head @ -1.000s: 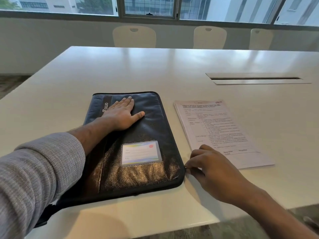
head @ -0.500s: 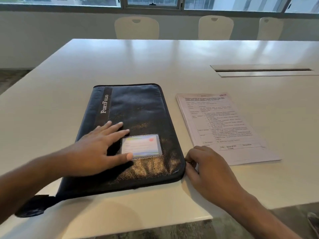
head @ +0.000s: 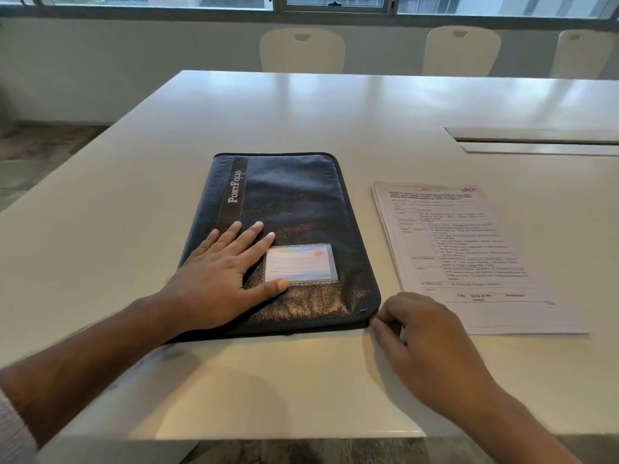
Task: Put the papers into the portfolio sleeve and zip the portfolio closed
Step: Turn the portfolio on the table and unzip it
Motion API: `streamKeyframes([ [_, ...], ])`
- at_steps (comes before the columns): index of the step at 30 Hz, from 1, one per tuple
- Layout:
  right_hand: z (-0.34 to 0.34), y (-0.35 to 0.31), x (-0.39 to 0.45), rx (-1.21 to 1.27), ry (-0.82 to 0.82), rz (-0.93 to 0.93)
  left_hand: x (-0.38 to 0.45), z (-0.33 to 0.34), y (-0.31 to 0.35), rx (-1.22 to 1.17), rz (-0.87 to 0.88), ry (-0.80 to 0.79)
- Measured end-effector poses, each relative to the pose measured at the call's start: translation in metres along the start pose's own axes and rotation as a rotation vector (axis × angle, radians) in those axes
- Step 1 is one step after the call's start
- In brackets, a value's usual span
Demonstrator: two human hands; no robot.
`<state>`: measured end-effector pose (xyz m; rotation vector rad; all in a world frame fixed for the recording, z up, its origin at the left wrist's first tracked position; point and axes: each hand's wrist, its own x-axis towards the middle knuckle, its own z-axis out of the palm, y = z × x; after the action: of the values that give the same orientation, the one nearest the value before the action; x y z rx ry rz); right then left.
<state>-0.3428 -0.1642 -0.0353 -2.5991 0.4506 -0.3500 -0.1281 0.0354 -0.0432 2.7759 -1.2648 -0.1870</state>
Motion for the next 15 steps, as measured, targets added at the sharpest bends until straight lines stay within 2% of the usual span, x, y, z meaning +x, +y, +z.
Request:
streamKeyframes([
  [11, 0.039, -0.050, -0.013, 0.106, 0.098, 0.025, 0.006, 0.000, 0.005, -0.026, -0.039, -0.026],
  [15, 0.047, -0.058, -0.015, 0.128, 0.114, 0.016, 0.002, -0.013, 0.007, -0.107, -0.008, -0.090],
])
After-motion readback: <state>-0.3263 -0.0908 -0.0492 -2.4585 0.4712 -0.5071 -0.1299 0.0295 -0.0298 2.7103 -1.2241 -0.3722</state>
